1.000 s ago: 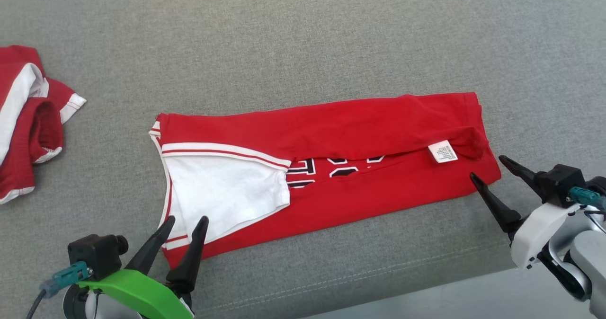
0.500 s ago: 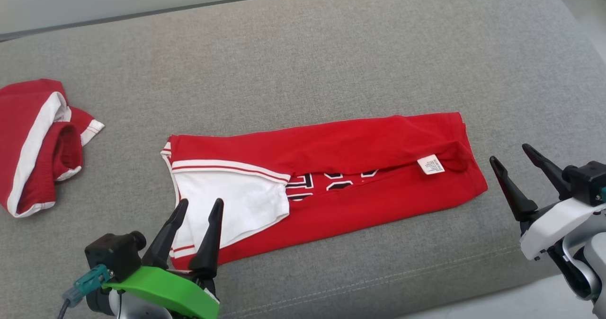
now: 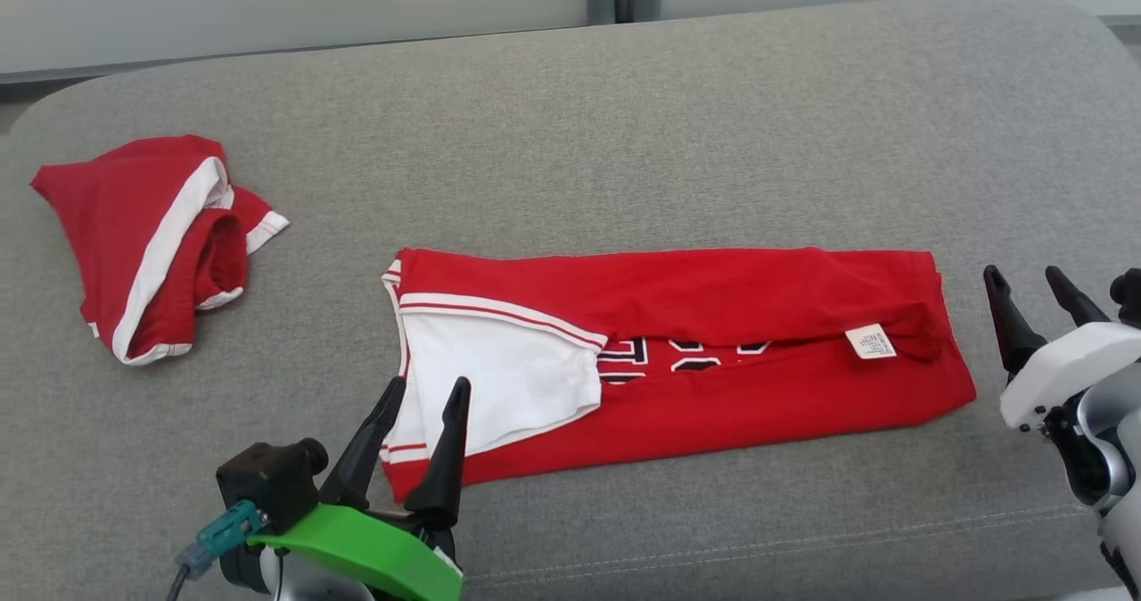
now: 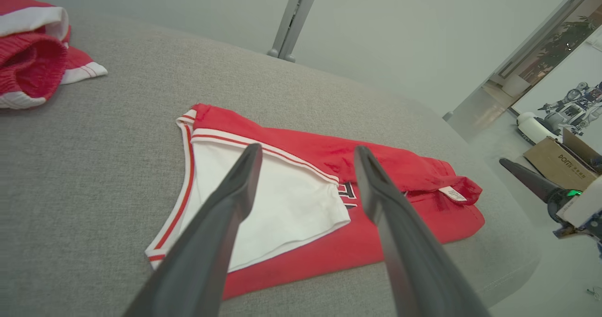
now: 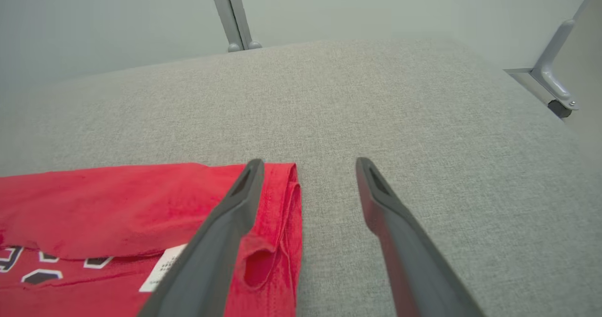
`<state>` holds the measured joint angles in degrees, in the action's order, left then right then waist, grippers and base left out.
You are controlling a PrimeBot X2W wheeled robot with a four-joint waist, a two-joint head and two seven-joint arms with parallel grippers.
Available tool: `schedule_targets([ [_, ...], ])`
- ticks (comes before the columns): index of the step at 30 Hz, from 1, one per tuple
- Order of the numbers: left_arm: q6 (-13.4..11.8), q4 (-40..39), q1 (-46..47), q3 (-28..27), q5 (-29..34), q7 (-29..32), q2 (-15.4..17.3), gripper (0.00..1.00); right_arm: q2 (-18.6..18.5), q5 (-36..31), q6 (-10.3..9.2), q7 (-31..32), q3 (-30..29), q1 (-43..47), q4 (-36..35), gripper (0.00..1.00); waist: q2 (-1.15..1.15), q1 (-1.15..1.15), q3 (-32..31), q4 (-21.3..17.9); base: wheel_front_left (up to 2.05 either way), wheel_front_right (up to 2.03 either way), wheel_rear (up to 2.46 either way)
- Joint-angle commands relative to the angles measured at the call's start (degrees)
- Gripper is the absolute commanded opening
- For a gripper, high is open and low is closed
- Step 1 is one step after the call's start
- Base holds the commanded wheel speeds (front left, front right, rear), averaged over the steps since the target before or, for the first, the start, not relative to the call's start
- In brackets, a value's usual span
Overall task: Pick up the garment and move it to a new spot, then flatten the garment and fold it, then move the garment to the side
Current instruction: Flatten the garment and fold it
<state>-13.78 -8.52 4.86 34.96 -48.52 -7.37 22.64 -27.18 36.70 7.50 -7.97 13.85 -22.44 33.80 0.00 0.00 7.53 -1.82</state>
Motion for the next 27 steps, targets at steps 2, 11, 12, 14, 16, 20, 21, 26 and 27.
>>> schedule_targets([
  [2,0.22,0.31,1.07,0.12,0.62,-0.19,-0.23,1.0,1.69,0.31,-0.02,1.62,-1.64,-1.84,3.57,1.0,0.0,0.0,0.41,2.84,0.0,0.0,0.0],
  [11,0.09,0.25,1.59,0.0,0.85,-0.47,-0.18,1.0,4.72,-2.04,-0.02,3.01,-3.84,-5.1,15.29,1.0,0.0,0.0,0.81,6.5,0.0,0.0,0.0],
  [12,-0.04,0.17,1.45,-0.16,0.76,-0.5,0.02,1.0,5.12,-2.24,-0.02,3.1,-3.73,-5.17,16.46,1.0,0.0,0.0,0.75,6.72,0.0,0.0,0.0],
  [14,-0.17,-0.02,0.99,-0.48,0.53,-0.59,0.39,1.0,5.8,-2.36,-0.02,3.25,-3.42,-5.03,18.29,1.0,0.0,0.0,0.64,6.99,0.0,0.0,0.0],
  [16,-0.33,-0.22,0.49,-0.72,0.24,-0.69,0.66,1.0,6.11,-2.38,-0.02,3.48,-3.17,-4.55,19.8,1.0,0.0,0.0,0.51,7.11,0.0,0.0,0.0],
  [20,-0.67,-0.69,-0.34,-1.04,-0.14,-0.86,1.03,1.0,6.49,-2.55,-0.02,4.02,-2.59,-3.72,22.05,1.0,0.0,0.0,0.31,6.96,0.0,0.0,0.0],
  [21,-0.71,-0.79,-0.5,-1.1,-0.24,-0.82,1.09,1.0,6.67,-2.41,-0.02,4.24,-2.39,-3.6,22.33,1.0,0.0,0.0,0.32,6.86,0.0,0.0,0.0],
  [26,-0.76,-1.11,-0.67,-1.25,-0.51,-0.92,1.19,1.0,7.63,-1.75,-0.01,4.83,0.05,-3.16,21.89,1.0,0.0,0.0,0.52,6.45,0.0,0.0,0.0],
  [27,-0.72,-1.13,-0.64,-1.26,-0.57,-0.88,1.25,1.0,7.79,-1.6,-0.01,4.71,0.53,-3.24,21.76,0.92,0.0,0.0,0.58,6.42,0.0,0.0,0.0],
])
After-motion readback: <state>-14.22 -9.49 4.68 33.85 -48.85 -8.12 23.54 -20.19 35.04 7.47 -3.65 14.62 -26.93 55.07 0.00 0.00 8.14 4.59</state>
